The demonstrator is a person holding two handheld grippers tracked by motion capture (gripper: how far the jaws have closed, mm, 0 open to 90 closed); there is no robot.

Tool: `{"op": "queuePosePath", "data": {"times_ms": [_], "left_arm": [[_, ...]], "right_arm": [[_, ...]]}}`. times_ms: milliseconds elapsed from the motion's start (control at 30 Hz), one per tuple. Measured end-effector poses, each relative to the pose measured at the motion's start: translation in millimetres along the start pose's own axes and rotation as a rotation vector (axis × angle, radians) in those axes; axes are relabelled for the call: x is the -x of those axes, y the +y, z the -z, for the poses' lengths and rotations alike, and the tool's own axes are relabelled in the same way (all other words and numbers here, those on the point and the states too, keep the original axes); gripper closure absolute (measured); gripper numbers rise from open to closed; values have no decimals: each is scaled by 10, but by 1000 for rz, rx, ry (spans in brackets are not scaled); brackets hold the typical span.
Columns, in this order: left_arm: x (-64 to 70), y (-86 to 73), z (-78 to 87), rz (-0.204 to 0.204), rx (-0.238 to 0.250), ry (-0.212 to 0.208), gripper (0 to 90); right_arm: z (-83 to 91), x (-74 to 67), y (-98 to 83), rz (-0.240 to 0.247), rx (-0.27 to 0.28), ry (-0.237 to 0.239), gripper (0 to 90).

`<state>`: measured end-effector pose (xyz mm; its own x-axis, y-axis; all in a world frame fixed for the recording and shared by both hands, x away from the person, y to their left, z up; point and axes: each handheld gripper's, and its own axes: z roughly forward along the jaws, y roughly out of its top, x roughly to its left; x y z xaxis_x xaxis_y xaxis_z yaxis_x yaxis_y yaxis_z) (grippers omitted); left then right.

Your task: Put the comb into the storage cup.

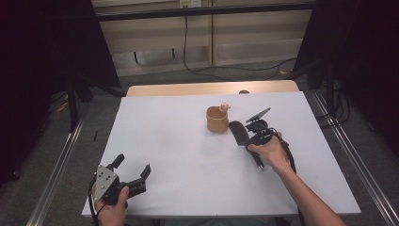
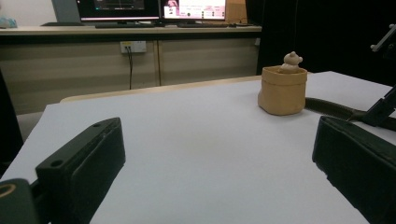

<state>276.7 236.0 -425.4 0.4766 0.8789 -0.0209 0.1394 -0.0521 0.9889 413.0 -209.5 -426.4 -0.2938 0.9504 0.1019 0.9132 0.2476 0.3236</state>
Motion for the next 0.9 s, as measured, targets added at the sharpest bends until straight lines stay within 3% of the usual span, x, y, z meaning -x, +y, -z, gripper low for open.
{"op": "queuePosePath", "data": {"times_ms": [200, 600, 900], "left_arm": [[-12, -2, 1, -3, -7, -1, 26], [-14, 1, 8, -5, -4, 2, 26], [-9, -1, 3, -4, -4, 2, 26]], "right_arm": [[11, 48, 6, -40, -6, 25, 722], [23, 79, 7, -42, 1, 20, 726], [126, 163, -18, -63, 47, 26, 726]]}}
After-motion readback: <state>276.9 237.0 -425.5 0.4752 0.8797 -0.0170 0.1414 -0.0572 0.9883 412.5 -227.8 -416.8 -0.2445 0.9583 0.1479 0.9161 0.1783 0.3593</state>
